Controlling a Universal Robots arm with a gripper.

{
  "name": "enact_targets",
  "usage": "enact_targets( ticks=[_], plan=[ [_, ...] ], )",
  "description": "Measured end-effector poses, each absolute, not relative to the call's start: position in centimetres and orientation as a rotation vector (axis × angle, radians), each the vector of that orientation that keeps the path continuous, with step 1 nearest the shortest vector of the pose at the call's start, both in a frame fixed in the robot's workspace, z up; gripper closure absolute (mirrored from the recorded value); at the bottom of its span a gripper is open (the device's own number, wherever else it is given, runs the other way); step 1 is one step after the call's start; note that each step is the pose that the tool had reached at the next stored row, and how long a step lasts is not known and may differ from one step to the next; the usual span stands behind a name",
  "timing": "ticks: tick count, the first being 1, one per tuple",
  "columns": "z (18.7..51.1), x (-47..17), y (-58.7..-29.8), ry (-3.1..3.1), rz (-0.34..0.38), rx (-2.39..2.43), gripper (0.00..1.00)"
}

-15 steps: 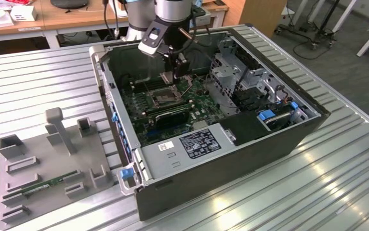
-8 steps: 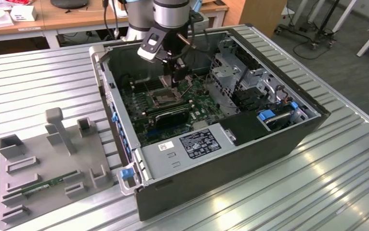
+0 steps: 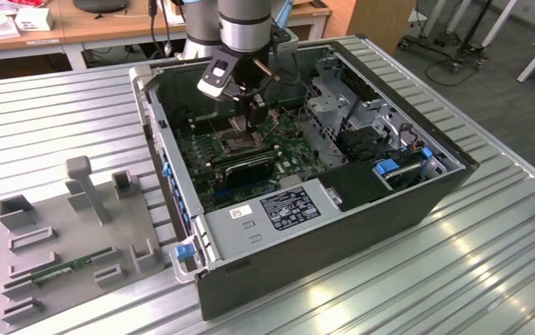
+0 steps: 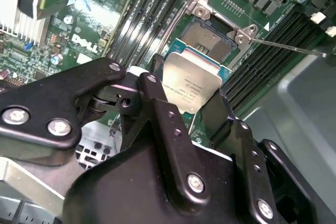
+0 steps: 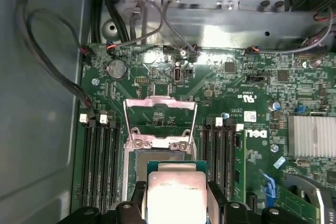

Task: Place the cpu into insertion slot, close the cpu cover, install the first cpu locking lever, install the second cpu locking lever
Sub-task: 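Place the cpu into insertion slot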

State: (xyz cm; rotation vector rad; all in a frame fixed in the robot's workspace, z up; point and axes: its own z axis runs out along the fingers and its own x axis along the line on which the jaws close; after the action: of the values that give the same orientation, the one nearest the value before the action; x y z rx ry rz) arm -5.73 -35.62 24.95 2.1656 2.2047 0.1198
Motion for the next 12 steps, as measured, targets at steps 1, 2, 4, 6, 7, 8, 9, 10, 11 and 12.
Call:
enact_targets(
  ticks=[1,2,4,6,7,8,9,10,11,12],
  plan=[
    [24.8,-5.8,-35.6,2.205,0.120,2.166,0.46],
    [24.6,-5.8,-35.6,2.205,0.120,2.166,0.46],
    [24.2,-5.8,-35.5,2.205,0.120,2.166,0.46],
    [23.8,-5.8,-35.4,2.205,0.120,2.166,0.46],
    [23.7,-5.8,-35.3,2.205,0.119,2.165,0.46],
    [23.5,-5.8,-35.2,2.205,0.119,2.165,0.46],
    [23.3,-5.8,-35.1,2.205,0.120,2.165,0.46],
    [23.1,-5.8,-35.0,2.205,0.120,2.165,0.46],
    [23.0,-5.8,-34.9,2.206,0.120,2.165,0.46],
    [22.8,-5.8,-34.8,2.206,0.120,2.165,0.46]
  ],
)
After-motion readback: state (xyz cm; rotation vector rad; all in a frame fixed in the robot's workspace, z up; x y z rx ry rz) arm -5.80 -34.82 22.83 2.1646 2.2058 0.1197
